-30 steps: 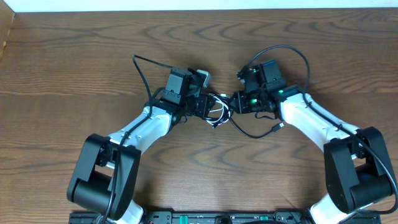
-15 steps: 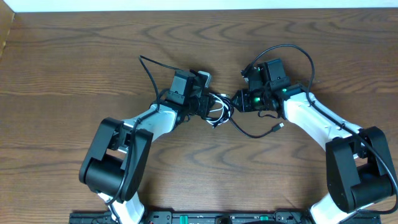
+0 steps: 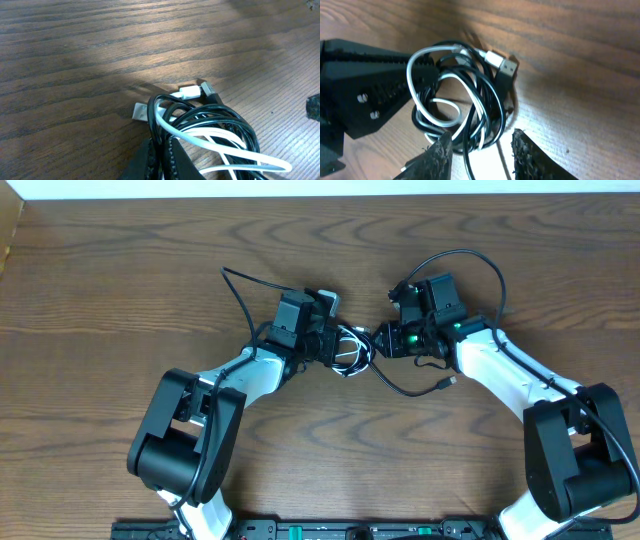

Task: Untangle cables

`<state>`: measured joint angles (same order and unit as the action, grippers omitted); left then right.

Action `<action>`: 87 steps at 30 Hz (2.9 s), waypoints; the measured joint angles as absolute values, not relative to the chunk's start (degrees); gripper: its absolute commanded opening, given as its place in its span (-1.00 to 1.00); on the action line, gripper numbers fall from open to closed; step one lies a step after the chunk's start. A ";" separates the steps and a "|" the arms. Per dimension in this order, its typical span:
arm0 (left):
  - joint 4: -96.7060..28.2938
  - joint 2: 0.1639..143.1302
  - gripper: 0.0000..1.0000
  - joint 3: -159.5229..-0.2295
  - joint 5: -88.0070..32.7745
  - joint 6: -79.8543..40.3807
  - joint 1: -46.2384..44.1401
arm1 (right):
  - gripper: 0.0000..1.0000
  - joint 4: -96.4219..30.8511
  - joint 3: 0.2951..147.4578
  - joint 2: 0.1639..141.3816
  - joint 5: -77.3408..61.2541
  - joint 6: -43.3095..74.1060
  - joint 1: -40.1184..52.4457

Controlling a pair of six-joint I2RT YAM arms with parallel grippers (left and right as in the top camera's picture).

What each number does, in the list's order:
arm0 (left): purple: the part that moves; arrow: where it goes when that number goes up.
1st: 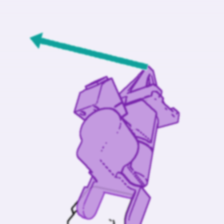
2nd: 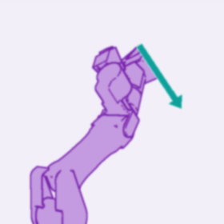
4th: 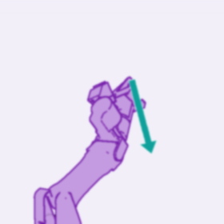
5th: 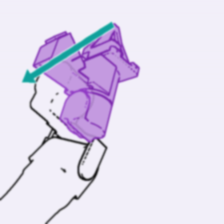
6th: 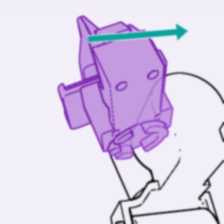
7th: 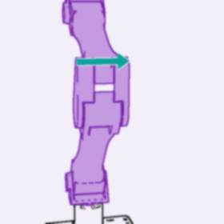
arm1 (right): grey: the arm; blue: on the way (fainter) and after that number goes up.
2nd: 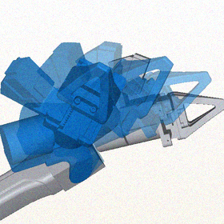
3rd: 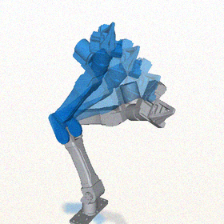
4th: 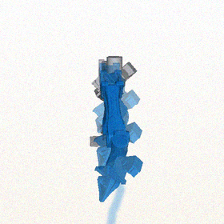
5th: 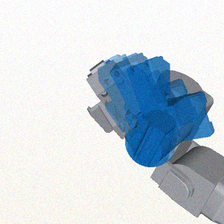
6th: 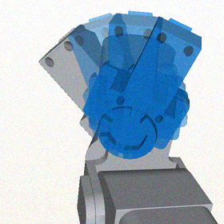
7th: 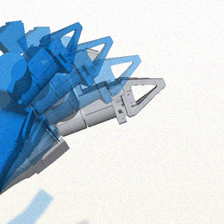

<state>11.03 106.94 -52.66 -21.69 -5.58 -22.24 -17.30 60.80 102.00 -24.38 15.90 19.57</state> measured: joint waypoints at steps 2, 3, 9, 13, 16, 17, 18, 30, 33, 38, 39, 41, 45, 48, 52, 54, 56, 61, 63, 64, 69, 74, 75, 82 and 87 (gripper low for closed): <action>11.03 106.94 -0.84 -52.64 -21.69 -5.61 -22.24 | -0.27 -16.12 60.36 102.00 -24.36 15.92 19.57; 11.03 106.94 -0.85 -52.66 -21.69 -5.61 -22.24 | -0.27 -15.73 60.16 102.02 -24.34 15.92 19.57; 11.05 106.94 -0.75 -52.66 -21.69 -5.61 -22.24 | -0.18 -11.86 60.03 106.76 -24.71 15.90 19.57; 10.87 106.94 -0.71 -52.66 -21.69 -5.65 -22.24 | -0.17 -11.51 59.72 109.30 -26.02 15.92 19.38; 10.76 106.94 -0.71 -52.64 -21.69 -5.65 -22.28 | -0.17 -11.25 59.70 109.30 -26.28 15.90 19.29; 10.76 106.94 -0.71 -52.66 -21.69 -5.63 -22.28 | -0.17 -11.29 59.70 109.30 -26.33 15.92 19.29; 10.76 106.94 -0.73 -52.66 -21.69 -5.63 -22.28 | -0.16 -11.27 59.70 109.30 -26.37 15.92 19.29; 10.98 106.94 -0.85 -52.64 -21.47 -5.76 -22.31 | -0.17 -9.37 59.70 110.19 -26.61 19.11 19.03; 10.96 106.94 -0.85 -52.64 -20.53 -5.76 -22.41 | -0.25 -9.28 59.70 110.26 -26.79 19.40 18.96; 10.96 106.94 -0.85 -52.66 -19.97 -5.78 -22.63 | -0.28 -12.43 60.42 110.24 -27.05 20.14 18.96; 10.94 106.94 -0.85 -52.66 -19.97 -5.80 -22.68 | -0.27 -14.94 61.32 110.26 -26.92 20.01 18.98; 10.79 106.94 -0.85 -52.66 -19.68 -6.42 -22.68 | -0.24 -20.29 63.79 110.26 -25.19 18.94 19.16; 10.46 106.94 -0.85 -52.64 -19.16 -8.25 -22.68 | -0.18 -24.64 68.27 110.26 -21.32 16.01 20.29; 10.11 106.94 -0.85 -52.66 -19.11 -9.80 -22.65 | -0.11 -24.16 69.49 110.26 -19.86 14.46 21.96; 10.07 106.94 -0.85 -52.66 -19.09 -10.74 -22.65 | -0.09 -21.93 69.60 111.70 -19.44 13.17 23.38; 10.07 106.94 -0.85 -52.66 -19.11 -10.79 -22.65 | -0.10 -21.85 69.60 112.81 -19.62 12.29 23.59; 10.07 106.94 -0.85 -52.66 -18.87 -10.92 -22.68 | -0.11 -22.04 69.60 113.69 -19.66 11.64 23.62; 10.07 106.94 -0.85 -52.66 -18.31 -10.98 -22.74 | -0.11 -23.05 69.80 113.95 -19.73 10.79 23.62; 10.04 106.94 -0.85 -52.66 -18.15 -10.98 -22.79 | -0.11 -24.18 70.13 113.95 -19.64 10.26 23.62; 10.04 106.94 -0.85 -52.66 -18.11 -10.98 -22.83 | -0.10 -25.08 70.46 113.95 -19.49 9.98 23.62; 9.98 106.94 -0.85 -52.66 -17.34 -11.11 -22.98 | -0.08 -30.44 71.66 113.93 -15.70 7.64 23.92; 9.61 106.94 -0.85 -52.69 -12.86 -11.79 -23.70 | -0.05 -30.30 72.40 114.34 -11.38 6.26 24.29; 9.34 106.91 -0.85 -52.77 -11.64 -11.84 -23.86 | -0.05 -30.04 72.69 114.65 -10.74 6.02 24.32; 7.05 105.16 -0.85 -52.86 -9.26 -12.03 -24.03 | -0.07 -29.39 74.19 115.92 -5.48 5.39 24.88; 5.80 98.80 -0.85 -52.84 -10.87 -12.32 -24.05 | -0.05 -29.17 74.22 116.05 -1.93 5.37 24.93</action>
